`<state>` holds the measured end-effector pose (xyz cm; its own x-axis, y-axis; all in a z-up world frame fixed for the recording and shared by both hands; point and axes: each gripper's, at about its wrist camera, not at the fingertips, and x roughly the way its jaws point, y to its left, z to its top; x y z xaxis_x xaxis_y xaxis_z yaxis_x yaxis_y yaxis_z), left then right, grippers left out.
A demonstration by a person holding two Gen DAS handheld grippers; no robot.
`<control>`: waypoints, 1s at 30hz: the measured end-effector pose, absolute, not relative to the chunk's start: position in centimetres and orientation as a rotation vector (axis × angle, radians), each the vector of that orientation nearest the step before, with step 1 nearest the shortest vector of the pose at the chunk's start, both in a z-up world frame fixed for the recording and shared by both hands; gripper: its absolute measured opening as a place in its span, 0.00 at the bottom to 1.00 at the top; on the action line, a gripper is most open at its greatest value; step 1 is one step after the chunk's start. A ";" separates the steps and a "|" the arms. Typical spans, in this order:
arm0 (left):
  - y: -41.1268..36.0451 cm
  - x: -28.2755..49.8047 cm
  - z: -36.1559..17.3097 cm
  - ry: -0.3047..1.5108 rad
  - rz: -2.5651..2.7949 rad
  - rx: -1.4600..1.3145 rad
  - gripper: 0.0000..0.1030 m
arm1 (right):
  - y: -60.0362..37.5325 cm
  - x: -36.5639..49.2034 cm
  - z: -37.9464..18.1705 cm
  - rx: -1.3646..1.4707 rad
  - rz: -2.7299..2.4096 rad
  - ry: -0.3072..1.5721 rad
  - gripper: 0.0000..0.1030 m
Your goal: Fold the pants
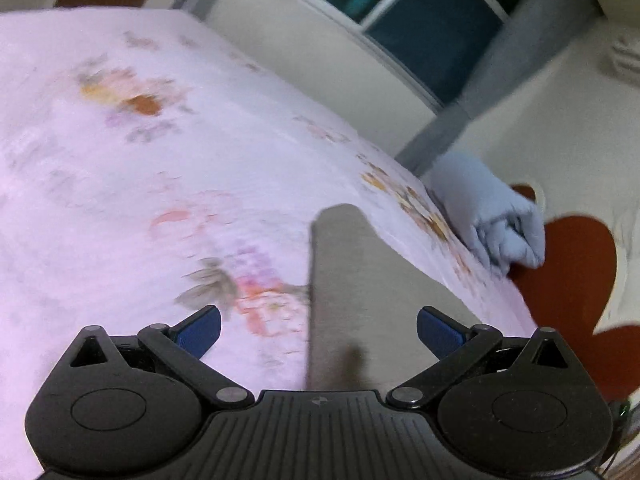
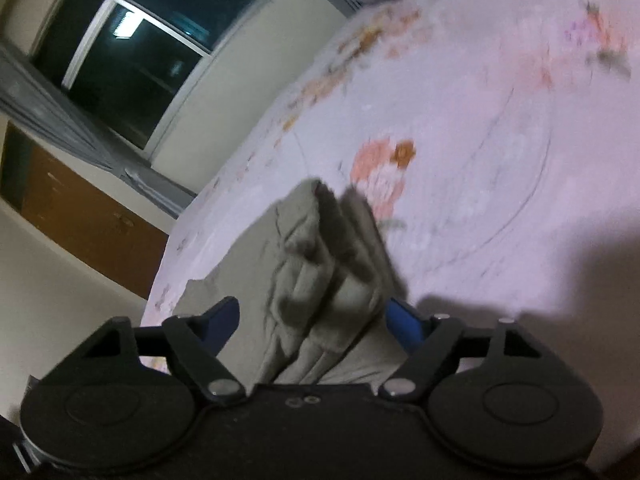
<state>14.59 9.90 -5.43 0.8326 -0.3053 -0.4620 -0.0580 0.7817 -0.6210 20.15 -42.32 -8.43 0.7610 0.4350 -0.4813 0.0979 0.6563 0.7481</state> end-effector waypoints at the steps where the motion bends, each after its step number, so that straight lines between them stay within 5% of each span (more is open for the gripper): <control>1: 9.9 14.7 -6.0 0.580 -0.139 -0.688 1.00 | -42.1 20.3 -8.6 0.869 0.209 0.697 0.70; 9: 12.2 16.2 -10.3 0.537 -0.131 -0.904 1.00 | -41.9 19.2 -9.3 1.069 0.126 0.732 0.66; 15: 13.2 15.8 -11.3 0.475 -0.161 -0.993 1.00 | -41.5 20.9 -10.9 1.174 0.135 0.734 0.75; 16: 13.4 15.8 -11.4 0.467 -0.167 -1.004 1.00 | -41.0 21.2 -10.5 1.135 0.122 0.735 0.68; 17: 13.5 15.7 -11.5 0.461 -0.171 -1.013 1.00 | -40.2 21.5 -9.8 1.063 0.106 0.738 0.38; 18: 13.6 15.7 -11.6 0.454 -0.172 -1.021 1.00 | -39.6 21.6 -8.9 1.028 0.121 0.724 0.34; 25: 13.9 15.1 -11.7 0.427 -0.174 -1.053 1.00 | -38.1 18.4 -5.1 0.988 0.357 0.368 0.30; 28: 13.4 15.1 -11.3 0.445 -0.166 -1.015 1.00 | -40.2 20.0 -12.9 1.123 0.124 0.703 0.26; 30: 13.0 14.7 -10.8 0.461 -0.156 -0.965 1.00 | -40.5 19.4 -13.2 1.125 0.148 0.645 0.27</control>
